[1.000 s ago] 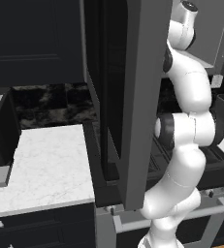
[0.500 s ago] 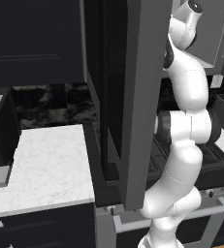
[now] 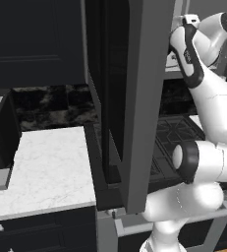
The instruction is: Open the microwave, place the bowl with waffle inside the microwave, then close the microwave door and turn it on.
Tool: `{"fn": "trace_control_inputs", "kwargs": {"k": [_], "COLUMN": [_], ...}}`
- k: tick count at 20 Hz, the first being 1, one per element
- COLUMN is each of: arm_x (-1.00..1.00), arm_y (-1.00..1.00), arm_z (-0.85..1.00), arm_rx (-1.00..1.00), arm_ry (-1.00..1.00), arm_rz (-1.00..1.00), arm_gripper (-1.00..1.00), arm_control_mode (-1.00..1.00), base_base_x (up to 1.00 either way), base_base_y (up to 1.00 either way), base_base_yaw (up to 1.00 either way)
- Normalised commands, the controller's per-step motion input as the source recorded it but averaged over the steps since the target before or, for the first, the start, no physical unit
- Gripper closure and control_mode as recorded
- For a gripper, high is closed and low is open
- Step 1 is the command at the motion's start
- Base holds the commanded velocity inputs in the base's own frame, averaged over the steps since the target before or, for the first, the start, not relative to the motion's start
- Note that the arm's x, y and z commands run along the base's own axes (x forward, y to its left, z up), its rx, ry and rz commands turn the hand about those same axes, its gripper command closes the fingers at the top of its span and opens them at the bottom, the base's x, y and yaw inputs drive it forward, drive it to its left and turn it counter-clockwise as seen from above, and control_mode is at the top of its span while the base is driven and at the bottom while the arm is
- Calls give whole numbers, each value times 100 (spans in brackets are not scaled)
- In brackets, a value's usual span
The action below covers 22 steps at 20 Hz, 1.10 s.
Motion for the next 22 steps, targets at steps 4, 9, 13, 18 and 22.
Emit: {"fn": "trace_control_inputs", "kwargs": {"k": [4,9,13,18,22], "arm_x": [-100,-100,-100,-100,-100], "arm_y": [0,0,0,6,0], "arm_z": [19,6,1,-2,-28], "arm_rx": [-14,-28,-40,-40,-35], "arm_ry": [-3,2,11,10,17], "arm_rz": [0,0,0,0,0], "arm_gripper": [-100,-100,-100,-100,-100], "arm_control_mode": [-100,-100,-100,-100,-100], "base_base_x": [0,0,0,0,0], "base_base_y": [0,0,0,0,0], "base_base_yaw": [0,0,0,0,0]}}
